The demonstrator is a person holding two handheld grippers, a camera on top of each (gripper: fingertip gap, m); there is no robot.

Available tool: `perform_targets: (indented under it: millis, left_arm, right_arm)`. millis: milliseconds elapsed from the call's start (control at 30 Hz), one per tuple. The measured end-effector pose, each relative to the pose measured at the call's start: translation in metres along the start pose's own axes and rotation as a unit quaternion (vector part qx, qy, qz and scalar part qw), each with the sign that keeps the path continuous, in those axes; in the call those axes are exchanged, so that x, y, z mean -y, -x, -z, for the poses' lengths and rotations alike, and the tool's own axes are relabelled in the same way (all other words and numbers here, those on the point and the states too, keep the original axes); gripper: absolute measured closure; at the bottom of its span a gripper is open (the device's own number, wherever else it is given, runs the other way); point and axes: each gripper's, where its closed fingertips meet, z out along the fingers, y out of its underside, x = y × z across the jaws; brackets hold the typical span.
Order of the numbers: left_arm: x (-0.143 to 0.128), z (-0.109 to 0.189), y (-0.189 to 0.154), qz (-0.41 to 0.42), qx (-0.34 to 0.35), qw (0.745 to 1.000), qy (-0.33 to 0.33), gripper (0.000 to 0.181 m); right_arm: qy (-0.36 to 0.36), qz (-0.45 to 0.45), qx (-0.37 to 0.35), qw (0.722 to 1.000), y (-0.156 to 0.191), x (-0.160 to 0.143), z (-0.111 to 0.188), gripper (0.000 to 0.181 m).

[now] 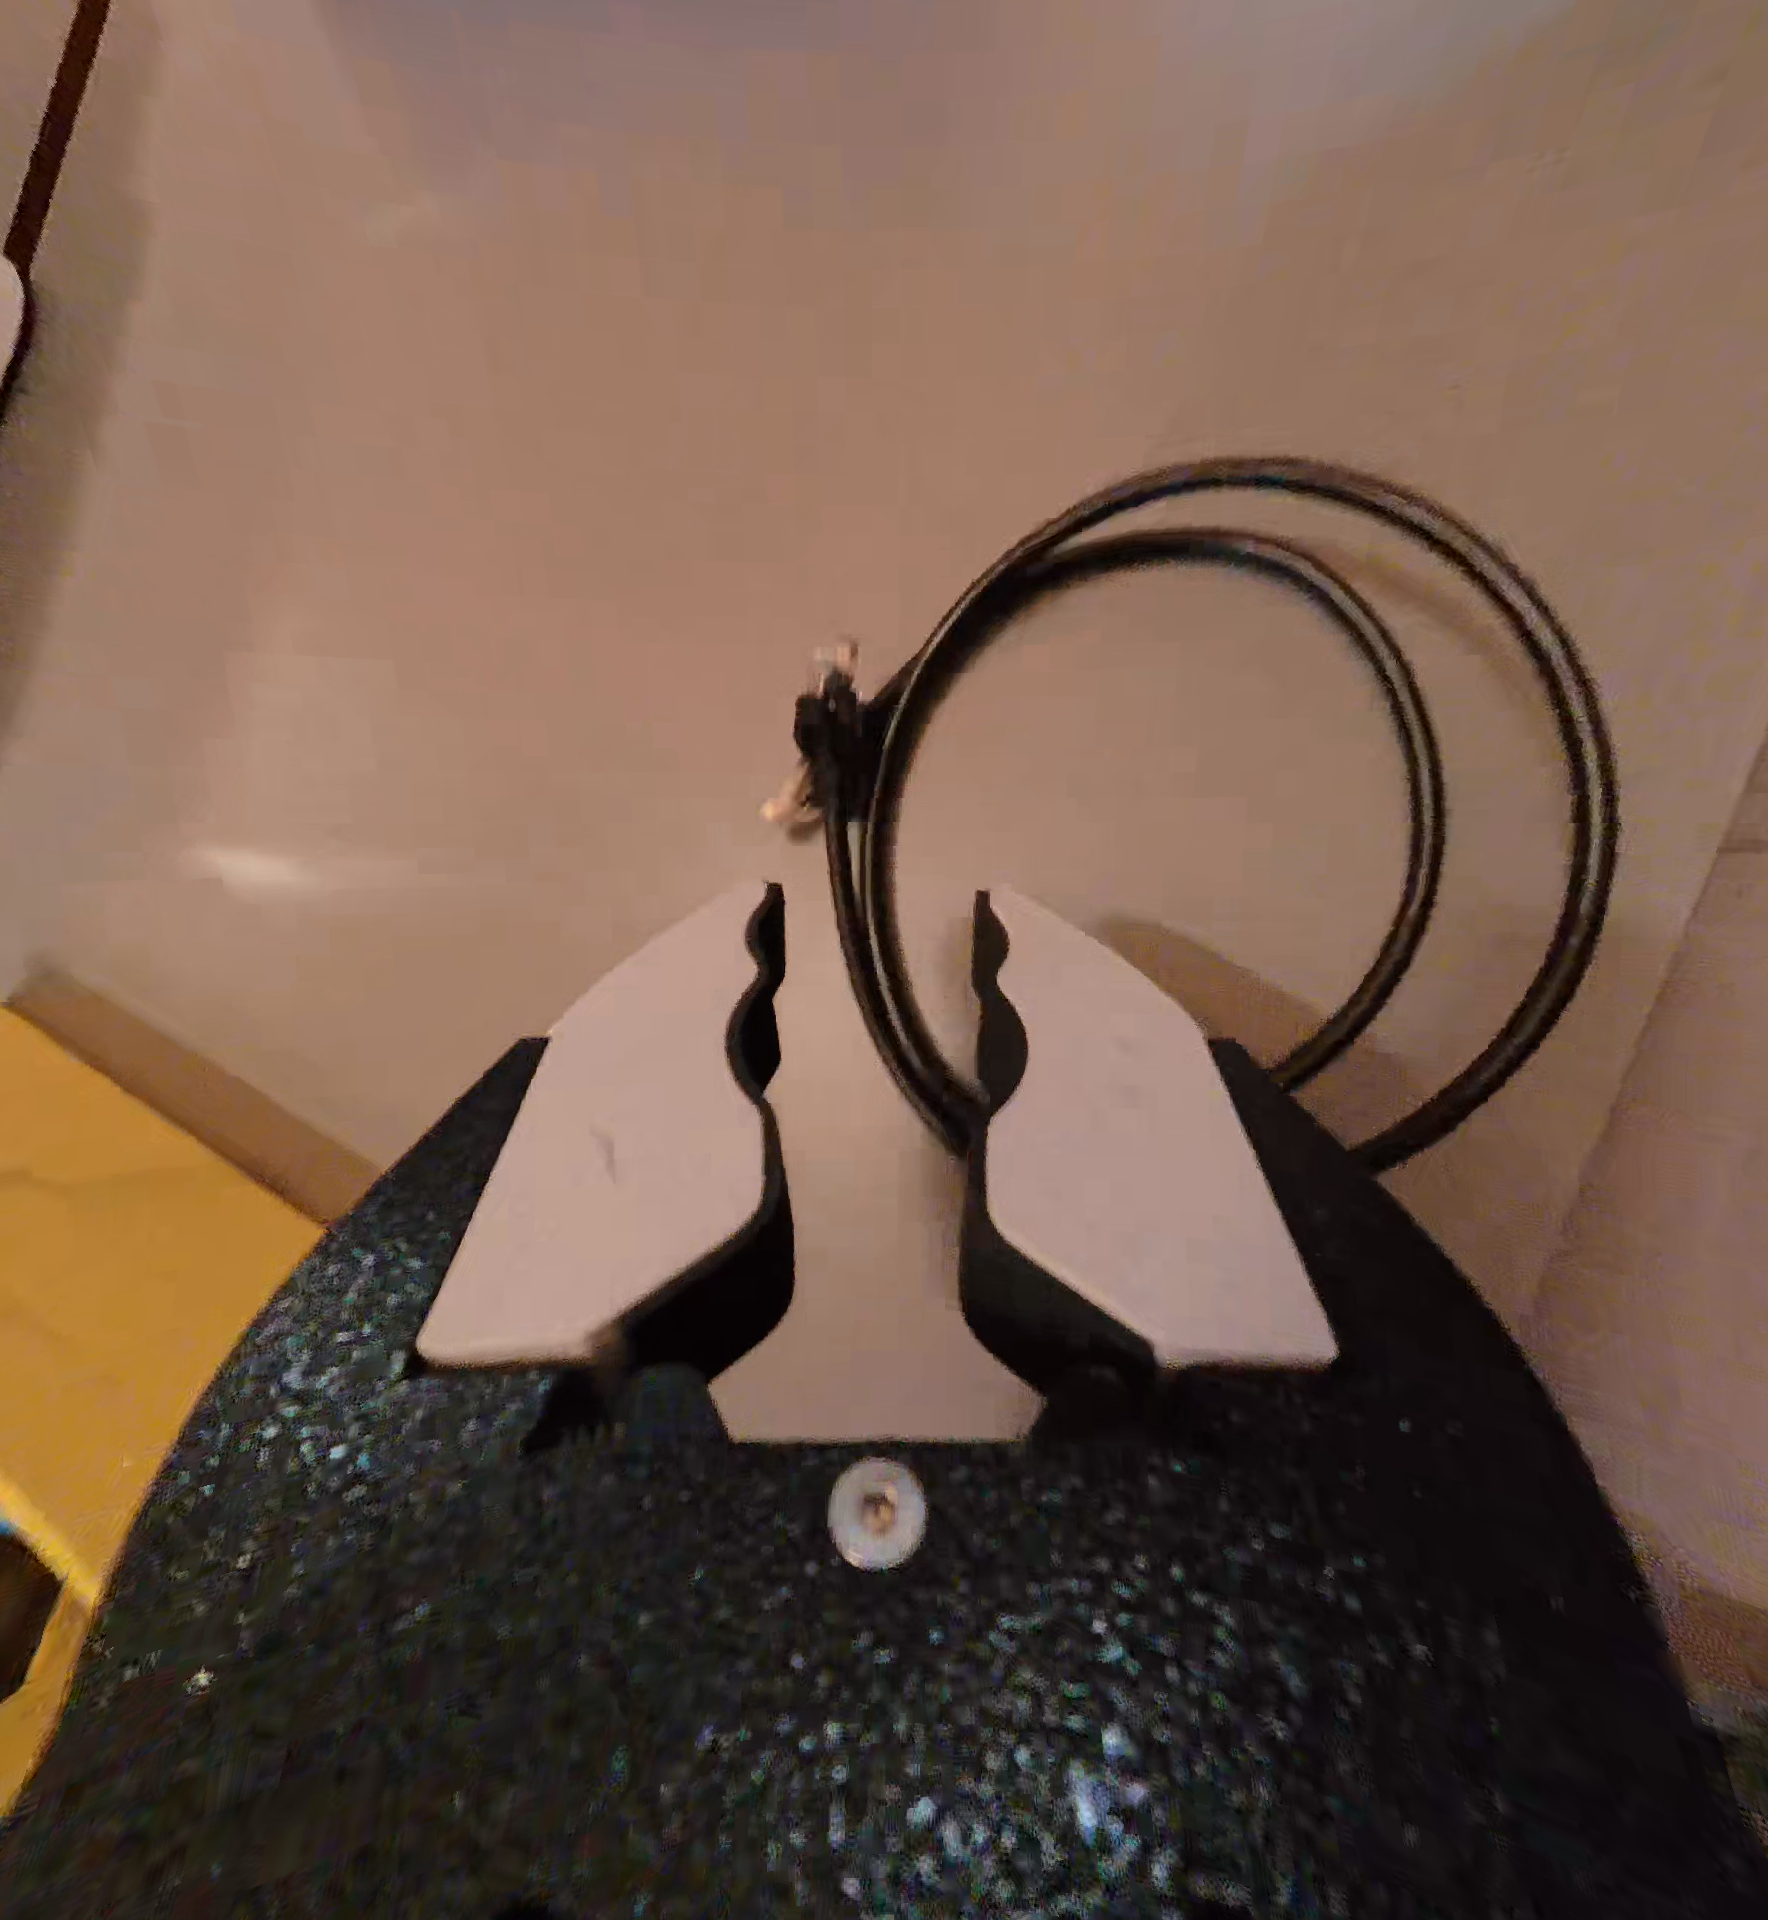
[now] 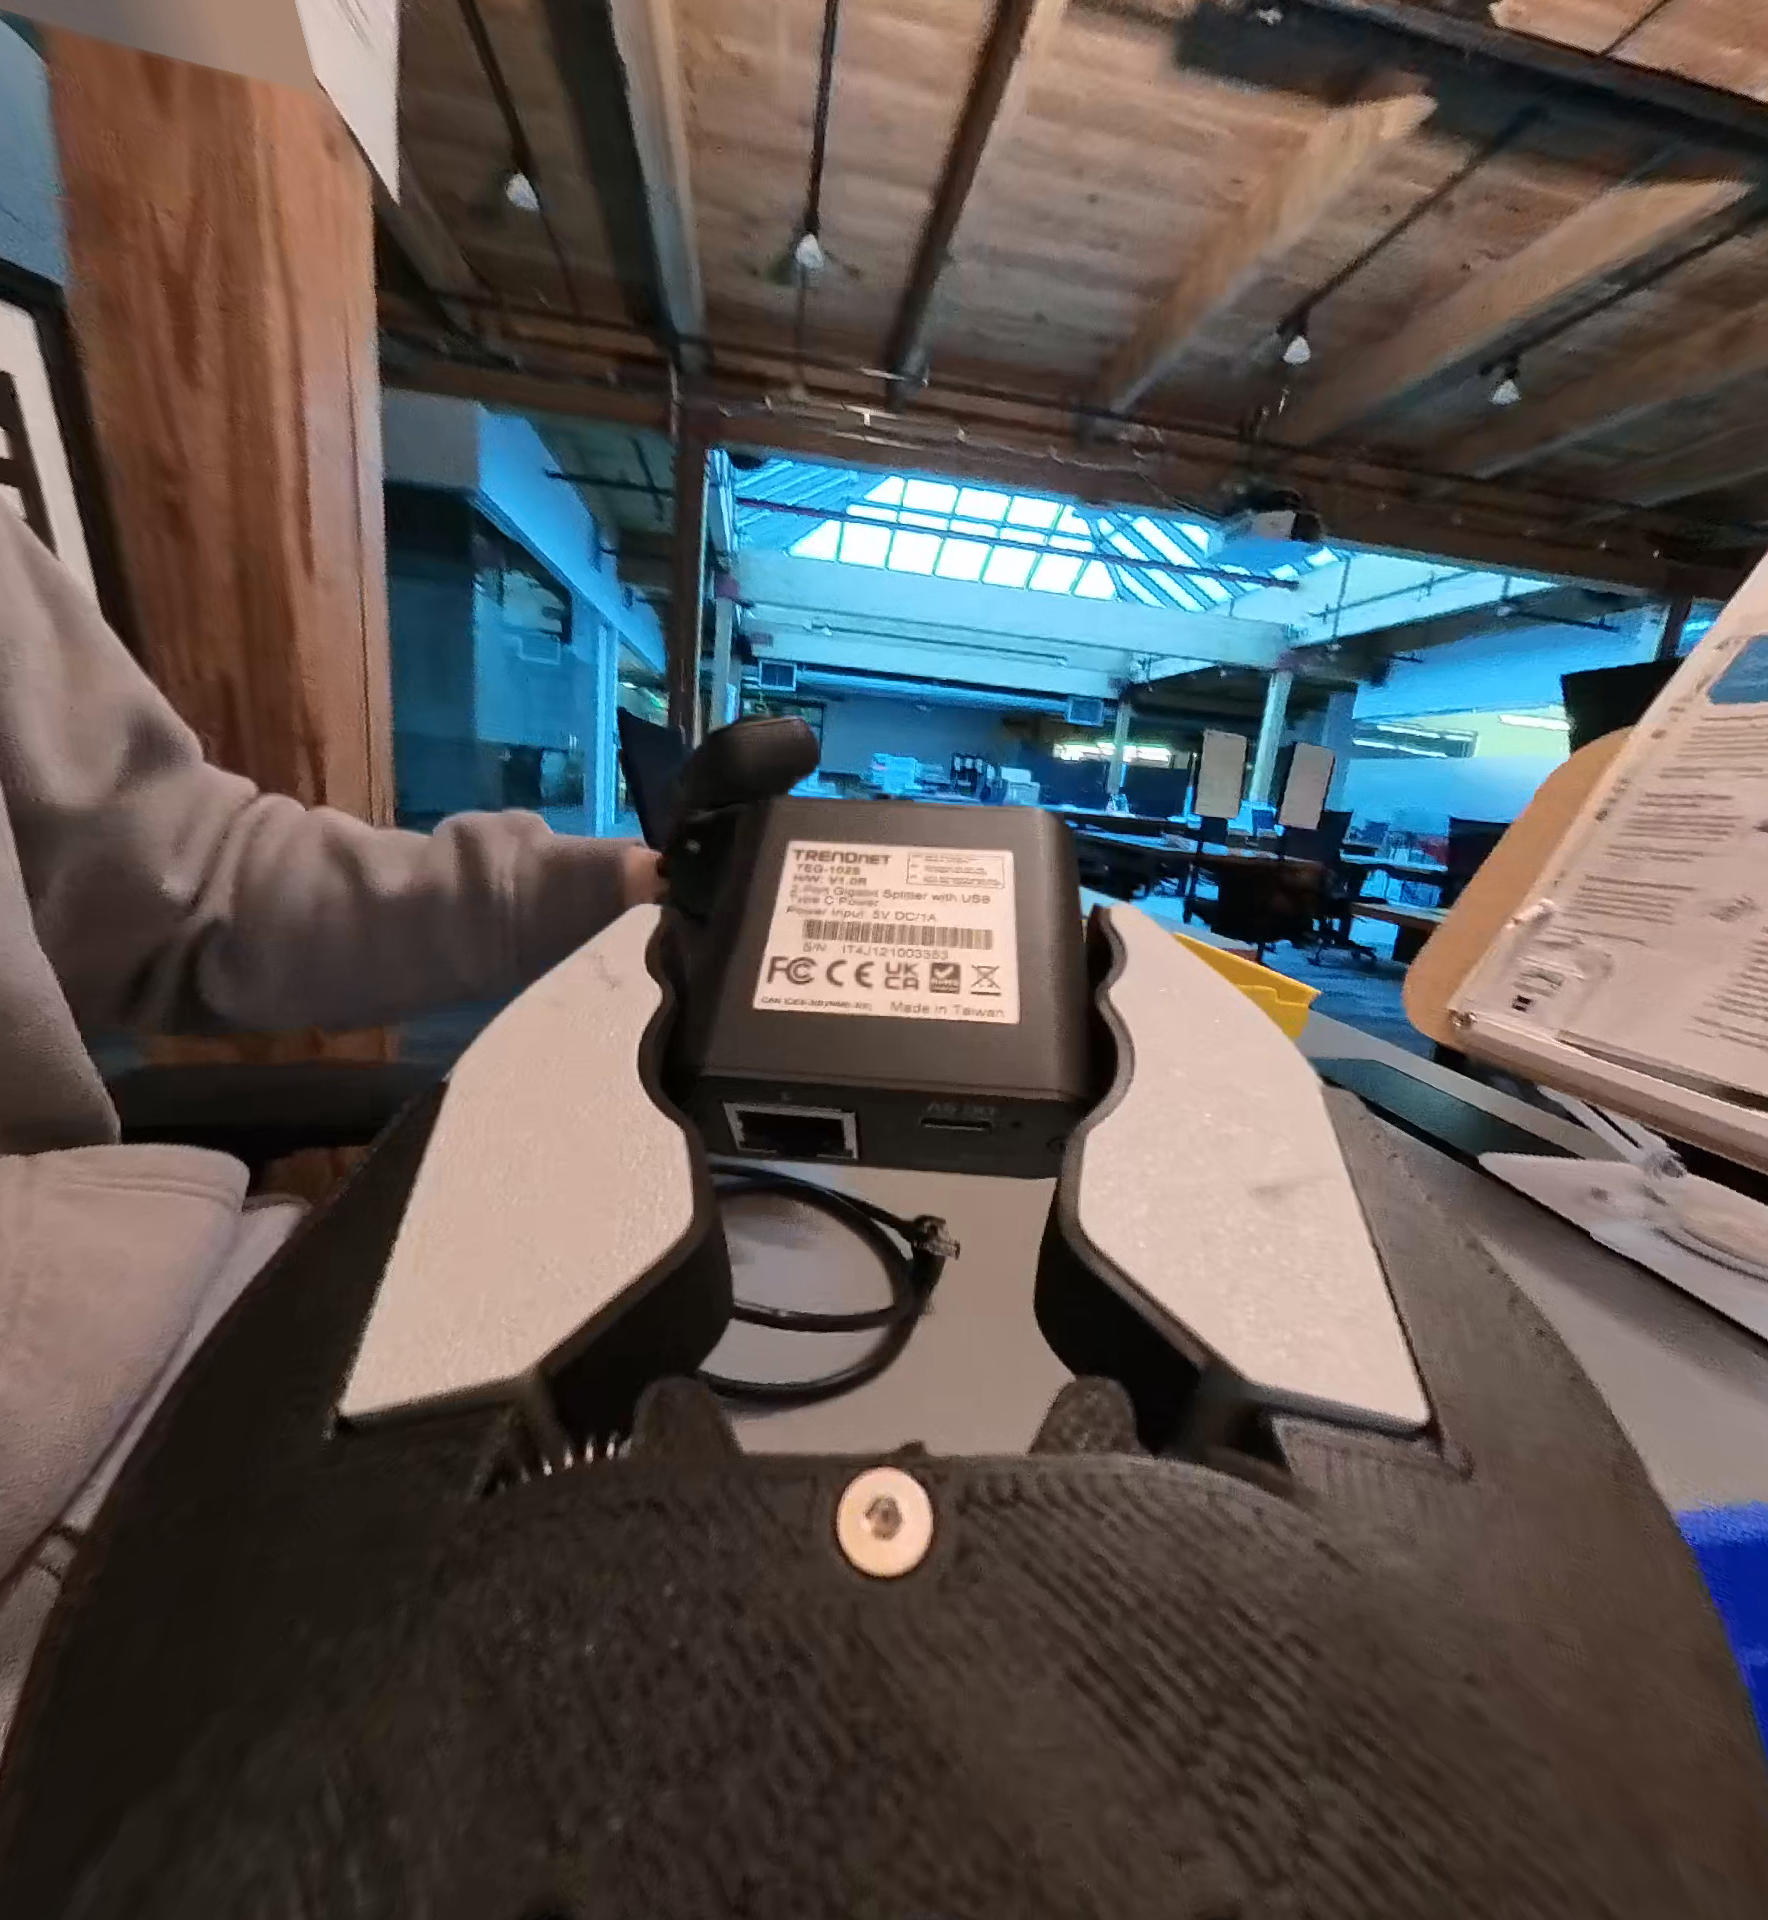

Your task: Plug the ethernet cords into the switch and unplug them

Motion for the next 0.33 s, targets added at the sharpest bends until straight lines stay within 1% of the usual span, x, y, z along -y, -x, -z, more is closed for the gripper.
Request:
perform_targets:
  millis: [33,100,167,233,333]
  left_arm:
    - [0.009,-0.003,-0.003,0.017,-0.009,1.0,-0.02,0.148]
    - [0.02,-0.008,-0.001,0.047,-0.013,0.998,-0.046,0.148]
    - [0.022,-0.011,0.003,0.067,-0.009,0.996,-0.05,0.148]
    - [0.018,-0.012,0.007,0.08,-0.005,0.996,-0.041,0.149]
    - [0.004,-0.01,0.019,0.107,0.019,0.994,-0.016,0.149]
  right_arm:
    - [-0.004,0.001,0.001,1.0,0.001,0.001,0.0,0.107]
    - [-0.002,0.001,0.012,1.0,0.004,0.0,-0.001,0.107]
    - [0.0,0.006,0.013,1.0,0.005,-0.001,-0.002,0.107]
    - [0.001,0.004,0.022,1.0,0.007,-0.002,-0.003,0.107]
    - [0.013,0.005,0.015,1.0,0.005,-0.007,-0.005,0.107]
